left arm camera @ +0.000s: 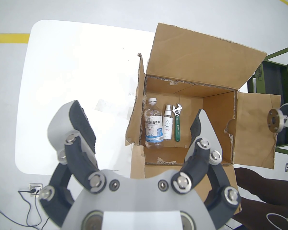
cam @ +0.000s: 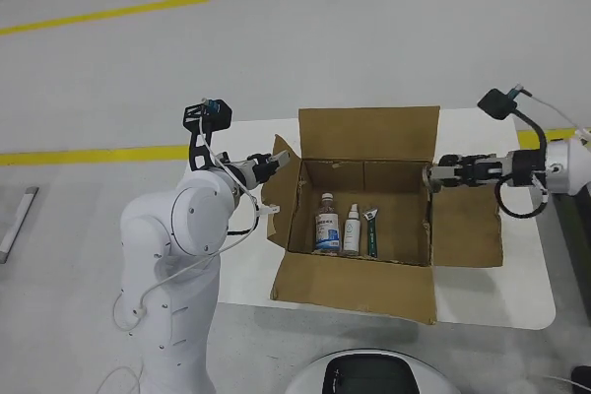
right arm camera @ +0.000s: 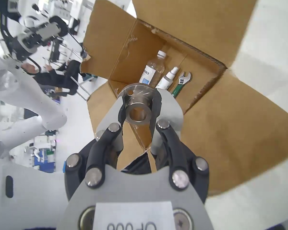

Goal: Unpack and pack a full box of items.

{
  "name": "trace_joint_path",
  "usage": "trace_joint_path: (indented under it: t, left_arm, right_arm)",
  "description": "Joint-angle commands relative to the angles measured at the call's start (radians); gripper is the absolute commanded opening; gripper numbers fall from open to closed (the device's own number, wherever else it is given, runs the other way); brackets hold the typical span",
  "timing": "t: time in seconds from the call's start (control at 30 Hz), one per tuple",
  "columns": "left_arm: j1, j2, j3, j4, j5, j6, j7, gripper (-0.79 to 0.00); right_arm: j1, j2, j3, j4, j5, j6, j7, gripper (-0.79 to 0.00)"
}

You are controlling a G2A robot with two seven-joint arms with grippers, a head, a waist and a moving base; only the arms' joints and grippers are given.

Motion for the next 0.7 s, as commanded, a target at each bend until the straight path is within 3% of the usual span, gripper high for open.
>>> trace_joint_path:
  t: [0.0, 0.3, 0.67]
  left_arm:
    - [0.000, 0.000, 0.000, 0.000, 0.000, 0.000, 0.000, 0.000]
    - [0.000, 0.000, 0.000, 0.000, 0.000, 0.000, 0.000, 0.000]
    - [0.000, 0.000, 0.000, 0.000, 0.000, 0.000, 0.000, 0.000]
  right_arm:
    - [0.035, -0.007, -0.100, -0.010, -0.094, 0.001, -0.014, -0.785]
    - [0.170, -0.065, -0.442, 0.139, -0.297, 0.075, -0.098, -0.785]
    - [0.249, -0.126, -0.658, 0.286, -0.422, 0.105, -0.127, -0.785]
